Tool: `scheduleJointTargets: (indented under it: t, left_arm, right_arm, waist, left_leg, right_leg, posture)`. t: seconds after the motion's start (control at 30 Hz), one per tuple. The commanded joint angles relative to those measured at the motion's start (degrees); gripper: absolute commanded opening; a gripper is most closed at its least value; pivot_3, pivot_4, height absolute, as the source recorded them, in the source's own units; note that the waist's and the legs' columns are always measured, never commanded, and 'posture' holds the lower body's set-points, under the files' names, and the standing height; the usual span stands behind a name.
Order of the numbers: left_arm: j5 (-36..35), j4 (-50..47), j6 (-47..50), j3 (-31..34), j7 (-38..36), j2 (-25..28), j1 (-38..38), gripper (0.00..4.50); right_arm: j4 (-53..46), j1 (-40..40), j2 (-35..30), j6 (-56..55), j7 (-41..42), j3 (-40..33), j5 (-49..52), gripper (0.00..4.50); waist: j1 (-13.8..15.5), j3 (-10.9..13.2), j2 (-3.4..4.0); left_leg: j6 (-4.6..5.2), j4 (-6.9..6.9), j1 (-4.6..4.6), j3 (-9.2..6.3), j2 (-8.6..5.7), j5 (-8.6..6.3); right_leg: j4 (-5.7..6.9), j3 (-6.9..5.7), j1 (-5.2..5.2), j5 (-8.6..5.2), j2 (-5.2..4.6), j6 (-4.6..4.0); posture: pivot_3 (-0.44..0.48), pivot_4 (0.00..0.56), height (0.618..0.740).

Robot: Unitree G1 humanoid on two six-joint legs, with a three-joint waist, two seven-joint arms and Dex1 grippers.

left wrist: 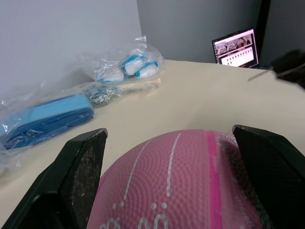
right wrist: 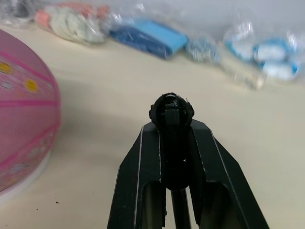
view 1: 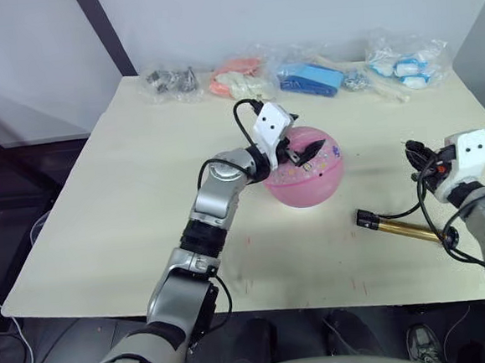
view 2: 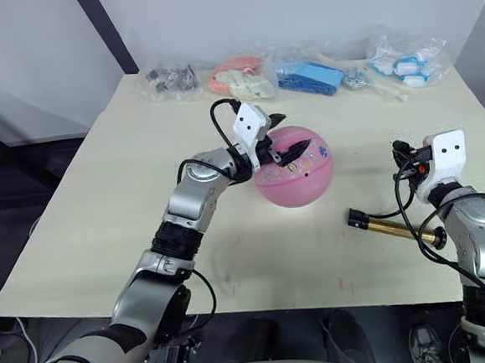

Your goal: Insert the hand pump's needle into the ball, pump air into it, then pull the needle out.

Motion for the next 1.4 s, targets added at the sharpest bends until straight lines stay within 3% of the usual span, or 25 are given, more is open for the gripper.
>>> scheduleJointTargets:
  t: [0.03,0.23,0.47,0.67,0.83,0.93,1.07,1.2,1.4]
  left_arm:
    - [0.46,1.03,0.92,0.4,-1.24,1.29,-0.12,4.5]
    - [-2.78,-1.65,0.74,2.17,-5.42,2.69,-2.14,4.5]
    - [-6.29,-5.72,3.04,3.81,-9.98,4.64,-3.86,4.5]
    - [-11.77,-10.85,5.92,5.74,-17.35,9.0,-5.0,4.5]
    - [-16.8,-13.95,8.71,7.23,-25.75,14.78,-5.5,4.5]
    - [-19.27,-17.12,11.11,6.83,-33.59,20.75,-3.4,4.5]
    - [-23.38,-22.65,15.29,7.61,-38.82,26.73,0.99,4.5]
    - [-24.73,-28.52,17.27,9.41,-39.3,32.1,7.45,4.5]
    - [-28.61,-35.64,18.95,14.58,-36.18,34.84,15.71,4.5]
  right_arm:
    - [2.51,-1.83,-0.29,0.57,-1.16,-1.71,0.87,0.06]
    - [7.28,-2.9,-0.93,-2.39,-0.7,-0.75,-0.34,0.06]
    - [10.0,-3.69,-0.36,-3.94,-0.71,-0.43,0.0,0.06]
    - [11.64,-4.23,-0.38,-5.39,-0.29,-0.32,0.23,0.06]
    - [13.52,-4.73,-0.45,-6.32,-0.17,-0.55,0.51,0.06]
    - [14.53,-4.89,-0.89,-6.72,0.07,-0.65,0.43,0.06]
    - [15.91,-4.85,-1.7,-7.28,0.51,-1.0,0.21,0.06]
    - [17.43,-4.97,-2.85,-7.85,1.05,-1.32,0.06,0.06]
    - [19.44,-5.45,-3.88,-8.05,1.81,-1.66,0.71,0.06]
  waist:
    - [0.02,0.04,0.0]
    - [-0.22,0.61,0.0]
    - [-0.45,1.01,0.0]
    - [-0.55,1.1,0.02]
    - [-0.62,1.11,0.03]
    - [-0.89,1.15,0.08]
    - [-1.4,1.16,0.1]
    - [-1.77,1.22,0.12]
    - [-1.81,1.26,0.11]
  left_leg:
    - [0.0,-0.01,-0.01,0.0,0.0,0.0]
    - [-0.01,0.0,-0.14,0.02,-0.05,0.01]
    - [-0.16,0.11,-0.86,0.19,-0.06,0.11]
    - [-0.19,0.26,-1.52,0.29,-0.05,0.15]
    - [-0.21,0.29,-1.54,0.32,-0.06,0.16]
    - [-0.21,0.4,-1.55,0.32,-0.06,0.16]
    - [-0.2,0.51,-1.54,0.34,-0.05,0.16]
    - [-0.19,0.81,-1.56,0.34,-0.04,0.15]
    - [-0.16,1.03,-1.47,0.37,-0.03,0.18]
  right_leg:
    - [0.04,0.0,-0.04,-0.01,0.0,-0.01]
    - [0.08,0.0,-0.19,-0.01,0.0,0.0]
    - [0.46,0.2,-1.19,-0.01,0.0,-0.02]
    - [0.64,0.29,-1.88,0.0,0.0,-0.03]
    - [0.64,0.29,-1.89,0.0,0.0,-0.03]
    - [0.72,0.29,-1.89,0.0,0.01,-0.03]
    - [0.85,0.32,-1.89,0.0,0.02,-0.03]
    - [1.18,0.36,-1.9,0.0,0.02,-0.04]
    - [1.57,0.42,-1.88,0.06,0.03,-0.13]
  posture:
    - [0.0,0.15,0.736]
    - [0.0,0.15,0.736]
    - [0.0,0.15,0.736]
    - [0.0,0.15,0.736]
    - [0.0,0.15,0.736]
    - [0.0,0.15,0.736]
    - [0.0,0.15,0.736]
    - [0.0,0.15,0.736]
    - [0.0,0.15,0.736]
